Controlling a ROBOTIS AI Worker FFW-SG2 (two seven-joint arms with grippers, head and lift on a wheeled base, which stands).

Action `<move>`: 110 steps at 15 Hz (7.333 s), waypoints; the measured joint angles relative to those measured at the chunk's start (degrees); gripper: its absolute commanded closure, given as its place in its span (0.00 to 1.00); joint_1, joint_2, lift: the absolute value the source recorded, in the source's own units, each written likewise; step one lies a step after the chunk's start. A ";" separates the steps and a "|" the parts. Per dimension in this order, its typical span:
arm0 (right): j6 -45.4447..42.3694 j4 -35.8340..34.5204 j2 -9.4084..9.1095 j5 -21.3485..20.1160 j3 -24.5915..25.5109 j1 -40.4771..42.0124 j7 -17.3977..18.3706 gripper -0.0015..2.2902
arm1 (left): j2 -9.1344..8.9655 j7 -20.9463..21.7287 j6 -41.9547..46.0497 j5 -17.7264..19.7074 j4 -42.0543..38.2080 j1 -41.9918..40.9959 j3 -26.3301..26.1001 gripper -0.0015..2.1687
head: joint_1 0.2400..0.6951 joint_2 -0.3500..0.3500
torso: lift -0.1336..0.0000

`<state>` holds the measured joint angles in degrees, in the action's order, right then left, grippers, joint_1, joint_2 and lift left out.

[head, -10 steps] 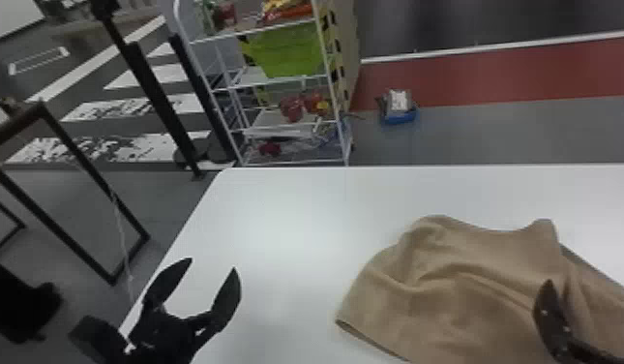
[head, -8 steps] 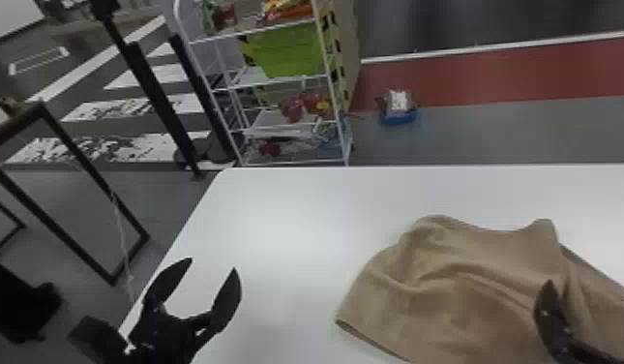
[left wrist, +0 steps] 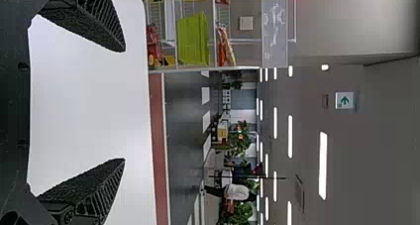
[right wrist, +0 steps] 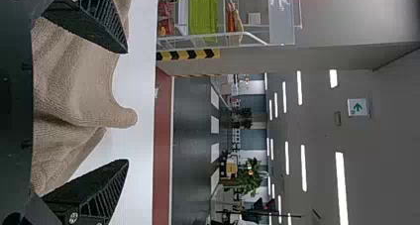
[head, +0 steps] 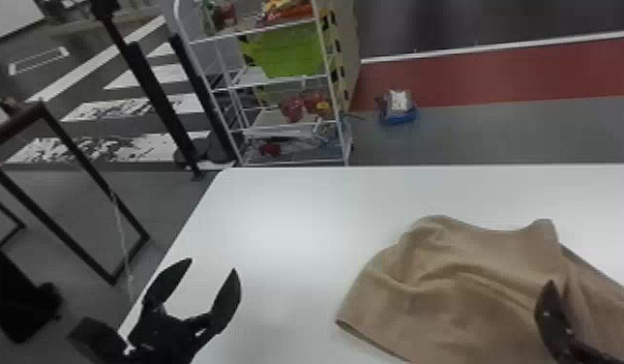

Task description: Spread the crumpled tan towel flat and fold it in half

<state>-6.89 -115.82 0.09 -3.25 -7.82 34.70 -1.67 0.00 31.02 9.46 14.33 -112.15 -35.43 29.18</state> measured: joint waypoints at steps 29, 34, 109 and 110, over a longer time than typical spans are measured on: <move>31.73 -26.39 12.07 -8.20 19.22 9.25 -45.46 0.06 | 0.00 10.01 -2.06 -3.44 -2.83 -0.10 0.07 0.08 | 1.00 0.89 | 0.08; 33.63 -24.74 9.58 -5.53 24.13 6.28 -45.43 0.06 | 0.00 22.24 -2.14 -14.39 -3.31 0.57 -2.84 0.13 | 1.00 0.67 | 0.08; 27.30 -7.11 6.74 -21.18 15.57 -21.15 -65.04 0.63 | 0.00 23.20 -56.66 -30.49 -28.18 12.94 -15.99 0.87 | 1.00 0.59 | 0.08; 27.17 -4.31 6.77 -23.24 13.29 -22.44 -63.42 0.63 | 0.00 22.89 -56.52 -30.67 -26.53 13.41 -16.35 0.87 | 1.00 0.60 | 0.08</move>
<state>20.28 -120.14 6.86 -26.49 5.47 12.26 -65.10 0.00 53.91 -47.05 -16.34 -138.68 -22.03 12.83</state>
